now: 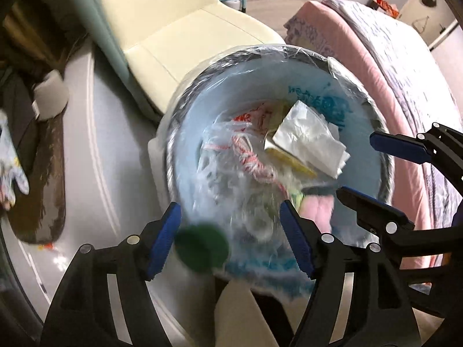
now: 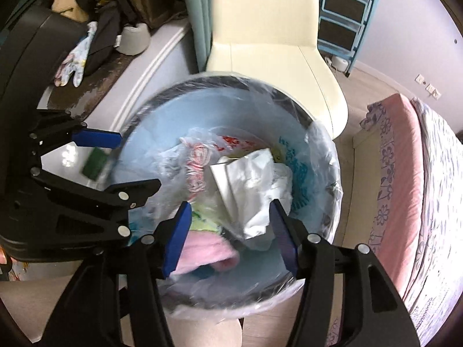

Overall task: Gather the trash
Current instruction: 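Withdraw both open tools from the bin back over the table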

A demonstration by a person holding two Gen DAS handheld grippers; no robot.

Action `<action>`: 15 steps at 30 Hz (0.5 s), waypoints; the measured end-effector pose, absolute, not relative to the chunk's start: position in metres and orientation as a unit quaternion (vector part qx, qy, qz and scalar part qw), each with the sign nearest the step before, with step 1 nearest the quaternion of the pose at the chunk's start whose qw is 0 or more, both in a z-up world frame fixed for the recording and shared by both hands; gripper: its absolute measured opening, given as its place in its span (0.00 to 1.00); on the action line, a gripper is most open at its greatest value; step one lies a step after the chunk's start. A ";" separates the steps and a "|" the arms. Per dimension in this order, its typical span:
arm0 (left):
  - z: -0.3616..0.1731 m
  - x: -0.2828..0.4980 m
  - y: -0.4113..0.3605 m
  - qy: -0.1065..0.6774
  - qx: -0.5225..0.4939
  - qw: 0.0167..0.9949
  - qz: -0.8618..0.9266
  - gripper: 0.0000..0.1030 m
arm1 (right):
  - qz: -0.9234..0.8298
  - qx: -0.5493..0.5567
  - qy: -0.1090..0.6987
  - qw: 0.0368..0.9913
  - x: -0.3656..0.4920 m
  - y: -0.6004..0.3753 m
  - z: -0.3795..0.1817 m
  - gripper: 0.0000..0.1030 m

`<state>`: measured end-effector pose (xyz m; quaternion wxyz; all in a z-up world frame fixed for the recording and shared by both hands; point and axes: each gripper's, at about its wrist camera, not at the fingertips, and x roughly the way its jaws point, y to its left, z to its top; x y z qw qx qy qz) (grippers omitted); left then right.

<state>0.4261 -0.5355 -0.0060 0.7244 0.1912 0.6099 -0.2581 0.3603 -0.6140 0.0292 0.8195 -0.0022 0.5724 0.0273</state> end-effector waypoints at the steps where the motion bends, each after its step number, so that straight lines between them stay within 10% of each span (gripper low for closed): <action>1: -0.002 0.424 -0.530 0.608 0.183 0.727 -0.261 0.66 | 0.029 -0.009 0.567 0.823 0.355 -0.607 0.036 0.52; 15: 0.029 0.358 -0.411 0.600 0.148 0.754 -0.223 0.66 | 0.093 -0.055 0.558 0.823 0.298 -0.507 0.056 0.52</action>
